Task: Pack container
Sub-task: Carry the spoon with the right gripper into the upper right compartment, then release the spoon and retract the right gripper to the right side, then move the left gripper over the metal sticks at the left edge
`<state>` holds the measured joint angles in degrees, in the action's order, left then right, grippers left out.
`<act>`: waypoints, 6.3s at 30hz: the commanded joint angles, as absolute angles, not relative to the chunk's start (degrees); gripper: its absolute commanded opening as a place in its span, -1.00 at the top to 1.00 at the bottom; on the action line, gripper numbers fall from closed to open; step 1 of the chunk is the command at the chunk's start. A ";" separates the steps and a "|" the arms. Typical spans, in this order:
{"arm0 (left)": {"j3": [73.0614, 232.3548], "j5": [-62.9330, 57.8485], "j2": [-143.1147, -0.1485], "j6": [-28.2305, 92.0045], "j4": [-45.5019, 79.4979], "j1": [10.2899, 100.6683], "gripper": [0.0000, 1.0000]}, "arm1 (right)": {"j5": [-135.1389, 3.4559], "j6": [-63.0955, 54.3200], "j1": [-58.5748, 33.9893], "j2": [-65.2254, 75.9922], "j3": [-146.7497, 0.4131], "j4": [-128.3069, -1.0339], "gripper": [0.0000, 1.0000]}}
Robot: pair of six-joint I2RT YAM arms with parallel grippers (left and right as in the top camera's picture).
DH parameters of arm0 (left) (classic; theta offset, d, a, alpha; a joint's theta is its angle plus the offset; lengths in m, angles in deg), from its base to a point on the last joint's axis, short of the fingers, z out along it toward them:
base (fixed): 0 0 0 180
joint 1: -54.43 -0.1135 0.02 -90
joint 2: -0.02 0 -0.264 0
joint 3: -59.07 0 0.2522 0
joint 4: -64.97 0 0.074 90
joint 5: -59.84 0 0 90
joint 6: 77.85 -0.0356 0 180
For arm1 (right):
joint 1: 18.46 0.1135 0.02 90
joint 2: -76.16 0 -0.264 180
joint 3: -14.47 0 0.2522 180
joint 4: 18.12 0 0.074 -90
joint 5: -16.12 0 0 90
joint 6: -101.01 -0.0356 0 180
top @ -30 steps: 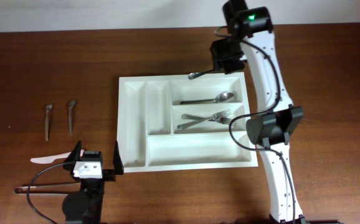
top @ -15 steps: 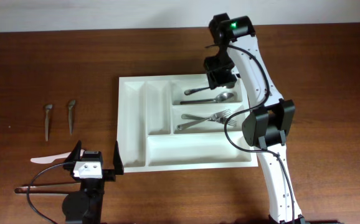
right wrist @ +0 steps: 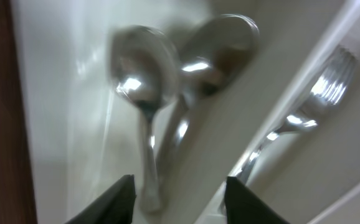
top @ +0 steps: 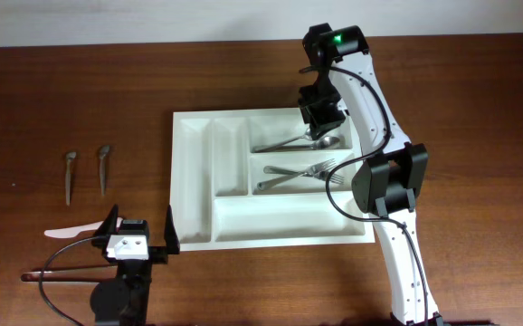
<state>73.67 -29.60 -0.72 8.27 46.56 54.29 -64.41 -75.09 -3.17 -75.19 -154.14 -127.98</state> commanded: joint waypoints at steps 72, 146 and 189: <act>73.32 -30.45 -0.35 7.13 46.47 54.00 -0.99 | -77.79 22.82 -45.11 -21.69 -92.17 -99.06 -0.98; 133.32 -57.18 -58.92 87.15 -35.23 38.42 -0.99 | -76.96 22.54 -46.18 -21.90 -92.17 -99.11 -0.98; 126.39 -32.84 -88.25 64.03 -4.24 14.88 -0.98 | -76.96 22.54 -46.18 -21.90 -92.17 -99.11 -0.98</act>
<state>127.14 -37.03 -87.82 68.64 -5.85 15.08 -77.31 23.00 -46.12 -21.84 -92.59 -99.13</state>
